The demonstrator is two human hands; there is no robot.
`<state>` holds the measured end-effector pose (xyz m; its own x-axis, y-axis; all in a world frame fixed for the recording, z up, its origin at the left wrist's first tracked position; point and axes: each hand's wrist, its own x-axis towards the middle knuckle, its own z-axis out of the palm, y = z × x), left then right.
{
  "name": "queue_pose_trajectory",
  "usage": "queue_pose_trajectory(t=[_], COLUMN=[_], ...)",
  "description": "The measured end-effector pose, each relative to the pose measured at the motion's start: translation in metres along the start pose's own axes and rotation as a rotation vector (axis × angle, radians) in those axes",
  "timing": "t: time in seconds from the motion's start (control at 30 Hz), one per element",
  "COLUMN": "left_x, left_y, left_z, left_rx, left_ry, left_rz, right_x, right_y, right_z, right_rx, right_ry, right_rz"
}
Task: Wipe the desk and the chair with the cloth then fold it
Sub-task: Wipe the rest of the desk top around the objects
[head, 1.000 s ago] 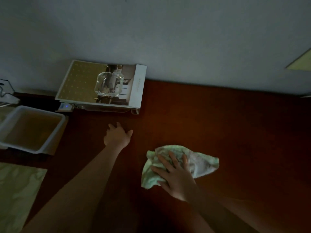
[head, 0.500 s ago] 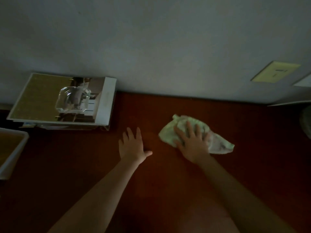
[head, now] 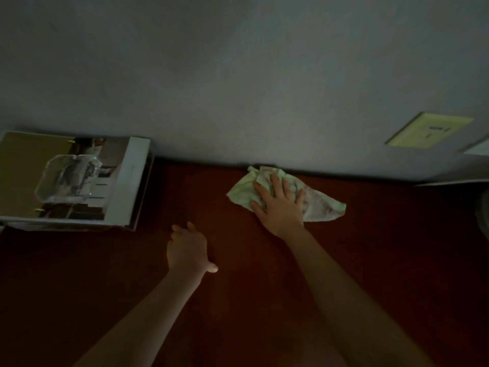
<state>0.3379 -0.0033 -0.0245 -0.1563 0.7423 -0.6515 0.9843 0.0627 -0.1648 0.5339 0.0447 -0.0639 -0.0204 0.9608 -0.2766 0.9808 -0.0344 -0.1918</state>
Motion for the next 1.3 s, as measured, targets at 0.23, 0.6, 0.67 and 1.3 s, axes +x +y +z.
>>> queue_pose_trajectory(t=[0.23,0.6,0.67,1.3], left_x=[0.0,-0.009,-0.01,-0.01], left_y=[0.002,0.012,0.008,0.0], left_z=[-0.003,-0.008,-0.005,0.002], left_rx=[-0.023,-0.008,-0.035,-0.022], left_ry=[-0.005,0.028,0.03,0.034], left_rz=[-0.009,-0.048,-0.026,0.055], right_x=[0.019,-0.14,-0.156,-0.035], right_y=[0.003,0.001,0.002,0.016], right_z=[-0.007,0.054,0.059,0.003], right_rx=[0.017,-0.024,-0.035,0.029], right_ry=[0.055,0.071,0.061,-0.007], right_rz=[0.0,-0.096,-0.138,0.108])
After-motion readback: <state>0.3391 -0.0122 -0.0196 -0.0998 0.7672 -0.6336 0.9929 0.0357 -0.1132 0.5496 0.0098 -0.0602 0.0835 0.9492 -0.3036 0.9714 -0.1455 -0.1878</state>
